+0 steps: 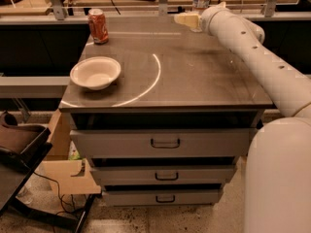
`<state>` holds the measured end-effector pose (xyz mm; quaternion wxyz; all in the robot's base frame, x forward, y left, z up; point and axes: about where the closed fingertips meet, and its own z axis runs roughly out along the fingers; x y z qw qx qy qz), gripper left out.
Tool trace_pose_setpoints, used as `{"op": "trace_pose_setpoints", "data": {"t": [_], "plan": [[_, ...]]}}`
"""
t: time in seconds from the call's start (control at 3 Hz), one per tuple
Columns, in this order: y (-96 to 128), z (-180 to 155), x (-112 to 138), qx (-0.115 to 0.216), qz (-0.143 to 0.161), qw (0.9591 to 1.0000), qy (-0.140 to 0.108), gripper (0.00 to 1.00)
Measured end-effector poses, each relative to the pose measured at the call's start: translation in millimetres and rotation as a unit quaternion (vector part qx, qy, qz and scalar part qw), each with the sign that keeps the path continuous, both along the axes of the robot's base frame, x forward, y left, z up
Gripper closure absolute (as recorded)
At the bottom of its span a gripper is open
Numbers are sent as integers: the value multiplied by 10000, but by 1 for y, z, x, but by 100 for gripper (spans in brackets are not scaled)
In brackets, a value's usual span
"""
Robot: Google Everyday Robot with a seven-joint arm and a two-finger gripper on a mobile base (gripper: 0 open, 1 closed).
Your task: Move water bottle near paper bowl
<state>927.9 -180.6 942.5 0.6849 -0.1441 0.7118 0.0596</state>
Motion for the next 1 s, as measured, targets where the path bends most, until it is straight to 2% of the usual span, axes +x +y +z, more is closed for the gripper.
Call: {"op": "trace_pose_setpoints", "data": {"t": [0.67,1.0], "plan": [[-1,-18,33,54,14,9999,156,0],[-2,-23,40,8,-20,9998,183,0]]}}
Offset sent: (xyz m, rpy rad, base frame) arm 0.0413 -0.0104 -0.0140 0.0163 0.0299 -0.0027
